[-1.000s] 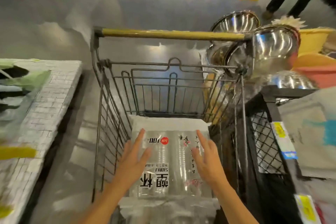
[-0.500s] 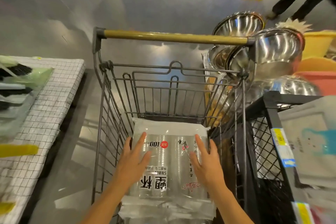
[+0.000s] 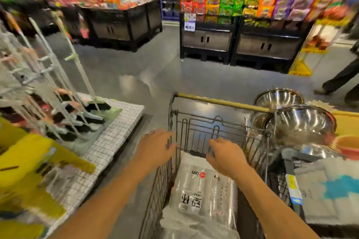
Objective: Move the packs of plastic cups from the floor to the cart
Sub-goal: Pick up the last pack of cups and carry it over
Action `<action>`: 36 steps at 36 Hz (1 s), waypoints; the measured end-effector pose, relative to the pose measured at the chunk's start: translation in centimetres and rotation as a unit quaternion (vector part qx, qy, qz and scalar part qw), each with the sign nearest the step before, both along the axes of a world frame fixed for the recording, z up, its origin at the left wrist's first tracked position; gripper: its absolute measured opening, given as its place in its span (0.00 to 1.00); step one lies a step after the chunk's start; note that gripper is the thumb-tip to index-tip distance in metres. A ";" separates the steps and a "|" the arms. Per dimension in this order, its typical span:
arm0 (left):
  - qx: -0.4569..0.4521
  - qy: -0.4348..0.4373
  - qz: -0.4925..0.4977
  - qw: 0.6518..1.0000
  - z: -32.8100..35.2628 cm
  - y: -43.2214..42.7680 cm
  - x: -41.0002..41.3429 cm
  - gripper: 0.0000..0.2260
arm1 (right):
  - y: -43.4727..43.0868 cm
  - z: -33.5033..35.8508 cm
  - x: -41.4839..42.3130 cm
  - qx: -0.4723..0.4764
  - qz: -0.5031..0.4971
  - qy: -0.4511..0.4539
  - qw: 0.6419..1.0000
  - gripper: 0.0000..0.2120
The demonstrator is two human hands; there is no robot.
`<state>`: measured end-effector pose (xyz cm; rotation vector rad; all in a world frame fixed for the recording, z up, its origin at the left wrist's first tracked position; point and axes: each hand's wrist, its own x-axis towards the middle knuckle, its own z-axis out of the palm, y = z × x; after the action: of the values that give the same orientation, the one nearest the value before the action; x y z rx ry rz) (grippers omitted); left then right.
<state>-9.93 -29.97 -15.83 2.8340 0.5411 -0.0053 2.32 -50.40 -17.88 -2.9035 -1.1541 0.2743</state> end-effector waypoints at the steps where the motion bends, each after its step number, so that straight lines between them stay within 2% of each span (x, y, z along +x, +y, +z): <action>1: 0.010 0.003 0.010 1.000 1.2 0.4 -0.8 0.20 | 0.7 1.2 -0.5 0.001 0.008 -0.005 1.000 0.22; 6: 0.044 -0.037 0.066 0.996 6.0 2.8 -6.9 0.17 | 5.0 5.8 -4.3 0.040 0.066 -0.043 0.996 0.21; 9: 0.071 -0.050 0.105 0.991 8.1 4.4 -12.5 0.25 | 8.2 8.2 -8.2 0.062 0.106 -0.060 0.991 0.21; 11: 0.079 -0.062 0.134 0.986 9.0 5.5 -16.5 0.26 | 10.4 9.5 -11.1 0.070 0.137 -0.066 0.986 0.24; 15: 0.096 -0.071 0.208 0.971 10.0 7.4 -25.8 0.30 | 14.6 11.4 -18.4 0.097 0.187 -0.056 0.976 0.24; 19: 0.102 -0.071 0.281 0.952 10.2 8.6 -36.1 0.23 | 18.6 12.5 -27.1 0.102 0.256 -0.057 0.960 0.23; 24: 0.082 -0.048 0.371 0.924 10.9 8.7 -49.6 0.25 | 22.4 13.3 -39.0 0.108 0.361 -0.064 0.924 0.22; 28: 0.095 -0.027 0.452 0.886 11.0 6.8 -60.9 0.30 | 25.4 12.8 -48.7 0.113 0.443 -0.041 0.889 0.22; 31: 0.098 -0.019 0.515 0.852 10.6 5.0 -69.1 0.27 | 27.5 12.4 -56.0 0.101 0.498 -0.012 0.861 0.21; 36: 0.093 -0.012 0.630 0.771 10.6 0.4 -80.5 0.25 | 29.3 11.7 -68.0 0.109 0.615 -0.026 0.780 0.23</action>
<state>-90.46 -29.56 -5.19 2.0144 2.3574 0.3382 -65.66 -21.13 -6.16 -1.5260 -2.6547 0.0175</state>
